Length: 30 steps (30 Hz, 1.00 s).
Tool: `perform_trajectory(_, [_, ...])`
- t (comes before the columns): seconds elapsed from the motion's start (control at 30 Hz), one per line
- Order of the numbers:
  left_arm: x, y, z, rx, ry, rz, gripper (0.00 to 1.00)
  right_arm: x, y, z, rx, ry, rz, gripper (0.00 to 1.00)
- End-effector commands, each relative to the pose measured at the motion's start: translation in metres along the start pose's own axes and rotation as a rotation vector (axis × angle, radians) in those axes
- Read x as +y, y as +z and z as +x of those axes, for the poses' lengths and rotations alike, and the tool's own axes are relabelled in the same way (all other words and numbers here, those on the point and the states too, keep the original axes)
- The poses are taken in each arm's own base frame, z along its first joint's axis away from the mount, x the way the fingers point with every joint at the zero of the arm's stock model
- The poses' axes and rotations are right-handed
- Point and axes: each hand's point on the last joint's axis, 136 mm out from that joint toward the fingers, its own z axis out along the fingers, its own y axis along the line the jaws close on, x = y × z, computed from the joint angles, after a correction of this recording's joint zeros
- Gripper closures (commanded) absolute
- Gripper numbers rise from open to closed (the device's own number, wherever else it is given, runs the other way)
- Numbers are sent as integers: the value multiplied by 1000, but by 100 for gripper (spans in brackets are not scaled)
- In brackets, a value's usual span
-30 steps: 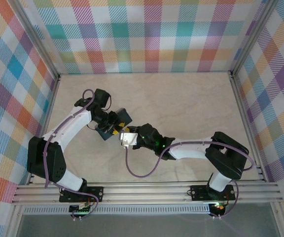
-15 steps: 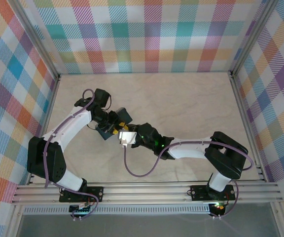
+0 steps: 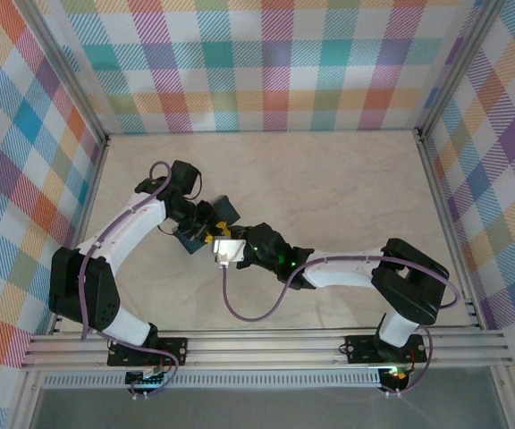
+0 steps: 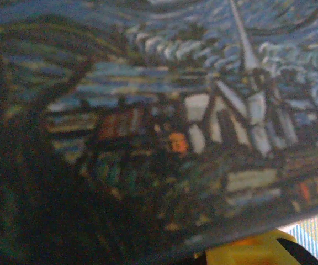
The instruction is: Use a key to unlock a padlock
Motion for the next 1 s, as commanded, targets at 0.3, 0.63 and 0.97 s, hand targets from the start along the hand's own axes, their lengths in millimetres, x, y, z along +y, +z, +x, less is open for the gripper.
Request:
perform_trajectory(0.3, [-14, -4, 8, 19, 20, 49, 85, -20, 3, -30, -55, -19, 63, 80])
perform_trajectory(0.63, [-18, -8, 12, 27, 27, 75, 86, -29, 0, -24, -47, 154, 91, 90])
perform_trajectory(0.97, [-13, -4, 8, 11, 17, 62, 86, -28, -5, -28, -84, 463, 61, 88])
